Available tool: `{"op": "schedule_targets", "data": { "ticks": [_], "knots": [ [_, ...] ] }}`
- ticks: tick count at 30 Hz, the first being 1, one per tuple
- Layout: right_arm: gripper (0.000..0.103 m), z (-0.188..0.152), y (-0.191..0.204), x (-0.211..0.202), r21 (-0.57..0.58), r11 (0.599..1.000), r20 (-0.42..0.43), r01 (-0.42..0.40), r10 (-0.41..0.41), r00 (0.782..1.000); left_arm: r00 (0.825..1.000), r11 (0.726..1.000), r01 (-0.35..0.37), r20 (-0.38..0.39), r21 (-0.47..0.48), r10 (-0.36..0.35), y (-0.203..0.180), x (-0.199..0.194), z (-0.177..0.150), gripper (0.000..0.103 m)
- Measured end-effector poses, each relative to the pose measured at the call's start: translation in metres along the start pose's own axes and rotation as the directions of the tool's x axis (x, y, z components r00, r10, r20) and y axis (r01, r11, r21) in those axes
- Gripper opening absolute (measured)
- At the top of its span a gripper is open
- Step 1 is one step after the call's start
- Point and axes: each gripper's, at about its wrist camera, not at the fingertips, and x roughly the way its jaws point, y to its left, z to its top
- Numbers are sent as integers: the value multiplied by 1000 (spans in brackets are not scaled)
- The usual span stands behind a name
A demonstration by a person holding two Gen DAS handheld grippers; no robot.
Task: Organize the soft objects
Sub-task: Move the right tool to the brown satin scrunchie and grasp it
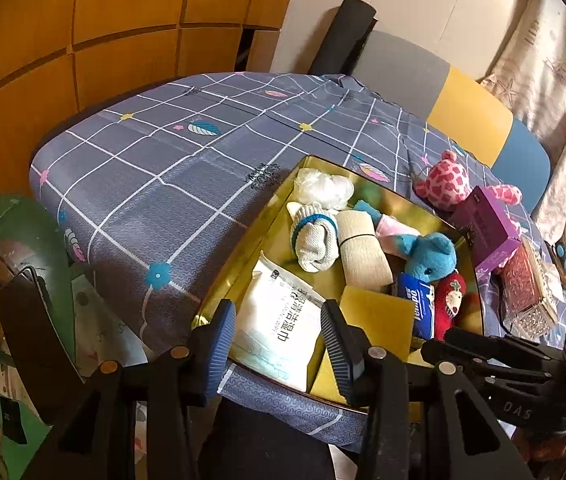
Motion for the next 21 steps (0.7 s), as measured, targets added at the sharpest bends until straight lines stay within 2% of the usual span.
{"op": "schedule_targets", "data": {
  "ticks": [4,11,21],
  "knots": [
    [54,-4,4,-11,-20,999,36,49,-48,998,1000,1000,-4,-2,20,4,-6,-1,-1,45],
    [55,-5,-1,-36,-16,995,104,101,-99,990,1000,998,4,-2,65,-4,-23,-3,0,45],
    [62,-17,-38,-81,85,985,185,151,-165,969,999,983,36,-2,182,-36,-72,-6,1,45]
  ]
}}
